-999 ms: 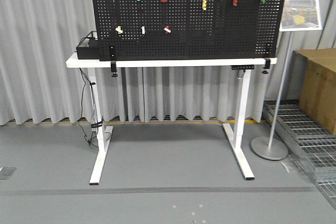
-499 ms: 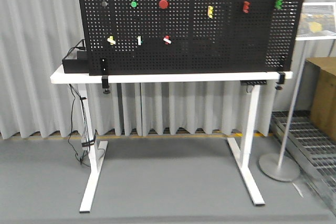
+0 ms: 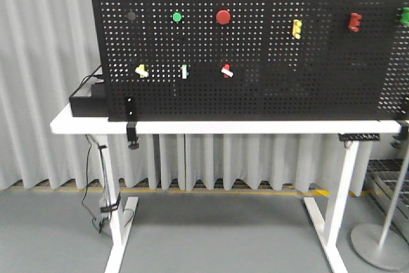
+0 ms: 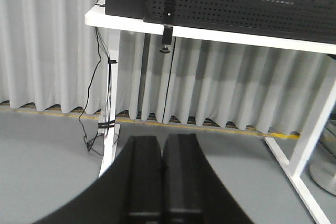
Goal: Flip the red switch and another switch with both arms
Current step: 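Drive the base forward up to the black pegboard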
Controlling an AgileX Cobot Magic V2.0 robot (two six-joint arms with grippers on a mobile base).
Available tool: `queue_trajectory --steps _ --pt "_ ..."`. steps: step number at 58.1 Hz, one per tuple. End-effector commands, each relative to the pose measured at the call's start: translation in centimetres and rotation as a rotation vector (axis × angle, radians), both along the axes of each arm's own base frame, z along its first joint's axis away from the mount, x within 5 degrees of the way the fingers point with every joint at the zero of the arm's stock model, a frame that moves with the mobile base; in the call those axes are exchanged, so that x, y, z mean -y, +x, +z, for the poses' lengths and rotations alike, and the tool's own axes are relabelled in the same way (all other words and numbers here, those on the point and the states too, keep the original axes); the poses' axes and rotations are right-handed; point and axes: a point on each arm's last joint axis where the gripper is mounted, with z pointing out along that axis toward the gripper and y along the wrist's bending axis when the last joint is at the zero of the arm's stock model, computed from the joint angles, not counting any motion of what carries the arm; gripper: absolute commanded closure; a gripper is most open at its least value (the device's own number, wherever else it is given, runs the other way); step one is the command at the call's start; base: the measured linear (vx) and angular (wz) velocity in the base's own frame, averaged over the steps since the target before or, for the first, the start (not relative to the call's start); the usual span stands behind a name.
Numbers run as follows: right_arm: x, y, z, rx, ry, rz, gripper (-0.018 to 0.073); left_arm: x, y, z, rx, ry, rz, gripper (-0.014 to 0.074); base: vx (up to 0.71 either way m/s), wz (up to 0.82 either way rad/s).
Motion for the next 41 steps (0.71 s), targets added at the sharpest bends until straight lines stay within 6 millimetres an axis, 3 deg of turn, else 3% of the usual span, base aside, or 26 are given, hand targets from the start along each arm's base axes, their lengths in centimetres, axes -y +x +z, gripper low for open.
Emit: queue_trajectory --steps 1,41 --pt "0.05 -0.03 0.62 0.085 -0.005 -0.008 0.0565 -0.02 0.0 0.14 0.078 -0.023 0.004 0.0594 0.51 0.0" --pt "0.05 -0.03 0.62 0.085 -0.005 -0.008 0.0565 -0.02 0.0 0.14 0.078 -0.023 0.004 0.0594 0.49 -0.03"
